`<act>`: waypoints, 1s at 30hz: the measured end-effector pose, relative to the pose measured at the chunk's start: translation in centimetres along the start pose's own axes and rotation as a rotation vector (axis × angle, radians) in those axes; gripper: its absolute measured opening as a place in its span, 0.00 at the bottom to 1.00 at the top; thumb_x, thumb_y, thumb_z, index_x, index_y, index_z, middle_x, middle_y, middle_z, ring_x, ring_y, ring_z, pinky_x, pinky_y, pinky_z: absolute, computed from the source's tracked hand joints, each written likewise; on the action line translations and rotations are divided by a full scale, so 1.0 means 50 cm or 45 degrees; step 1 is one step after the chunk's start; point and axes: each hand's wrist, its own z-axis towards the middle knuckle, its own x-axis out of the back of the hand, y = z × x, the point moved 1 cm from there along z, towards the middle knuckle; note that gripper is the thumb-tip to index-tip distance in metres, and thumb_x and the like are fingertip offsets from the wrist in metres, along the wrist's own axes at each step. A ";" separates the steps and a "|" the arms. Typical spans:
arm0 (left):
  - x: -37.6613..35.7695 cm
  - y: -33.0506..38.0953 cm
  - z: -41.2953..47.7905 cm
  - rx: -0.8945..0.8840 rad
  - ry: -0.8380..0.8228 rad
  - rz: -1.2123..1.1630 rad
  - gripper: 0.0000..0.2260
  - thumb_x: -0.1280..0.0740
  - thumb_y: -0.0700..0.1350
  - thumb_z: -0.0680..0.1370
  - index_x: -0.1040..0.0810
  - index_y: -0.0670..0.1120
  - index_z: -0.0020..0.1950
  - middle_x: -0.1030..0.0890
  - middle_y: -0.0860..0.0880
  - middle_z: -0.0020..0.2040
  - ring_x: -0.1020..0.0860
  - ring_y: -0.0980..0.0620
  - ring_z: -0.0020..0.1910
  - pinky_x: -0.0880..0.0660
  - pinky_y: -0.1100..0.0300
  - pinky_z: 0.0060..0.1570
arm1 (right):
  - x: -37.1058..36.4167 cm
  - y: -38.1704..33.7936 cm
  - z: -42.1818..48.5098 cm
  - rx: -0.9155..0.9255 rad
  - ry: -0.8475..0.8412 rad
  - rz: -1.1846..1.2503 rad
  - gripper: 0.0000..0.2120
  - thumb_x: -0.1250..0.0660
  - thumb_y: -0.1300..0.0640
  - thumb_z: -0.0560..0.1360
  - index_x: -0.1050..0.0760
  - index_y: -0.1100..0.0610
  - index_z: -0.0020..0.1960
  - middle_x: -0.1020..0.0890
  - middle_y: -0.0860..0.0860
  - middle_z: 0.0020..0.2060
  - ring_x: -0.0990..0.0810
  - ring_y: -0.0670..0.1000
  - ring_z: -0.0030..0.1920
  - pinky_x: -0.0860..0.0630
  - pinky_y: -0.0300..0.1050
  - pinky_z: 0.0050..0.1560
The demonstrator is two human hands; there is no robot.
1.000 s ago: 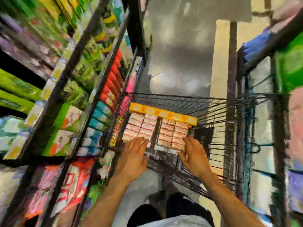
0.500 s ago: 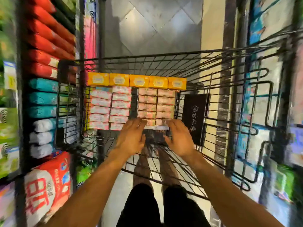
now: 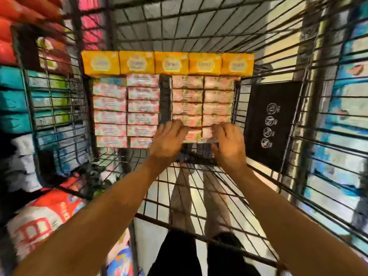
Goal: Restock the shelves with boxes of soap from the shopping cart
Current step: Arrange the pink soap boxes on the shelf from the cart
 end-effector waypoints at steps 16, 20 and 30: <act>0.230 0.007 -0.176 0.299 0.228 -0.932 0.20 0.26 0.38 0.72 0.20 0.43 0.64 0.22 0.48 0.56 0.22 0.47 0.53 0.24 0.58 0.51 | 0.242 -0.112 -0.078 -0.080 -0.131 0.790 0.19 0.25 0.48 0.73 0.22 0.51 0.62 0.18 0.45 0.51 0.21 0.44 0.50 0.25 0.35 0.51; 0.371 0.046 -0.307 0.623 0.380 -1.372 0.18 0.27 0.30 0.74 0.21 0.37 0.63 0.22 0.46 0.53 0.21 0.61 0.46 0.26 0.70 0.45 | 0.350 -0.180 -0.112 -0.122 -0.174 0.962 0.20 0.23 0.54 0.73 0.21 0.59 0.62 0.17 0.53 0.55 0.19 0.42 0.51 0.22 0.38 0.53; 0.482 0.156 -0.690 1.136 1.273 -2.051 0.14 0.30 0.28 0.74 0.21 0.43 0.55 0.14 0.56 0.44 0.18 0.60 0.43 0.23 0.63 0.46 | 0.497 -0.424 -0.188 -0.002 -0.436 1.248 0.20 0.24 0.64 0.70 0.21 0.48 0.58 0.15 0.54 0.49 0.20 0.46 0.40 0.24 0.40 0.44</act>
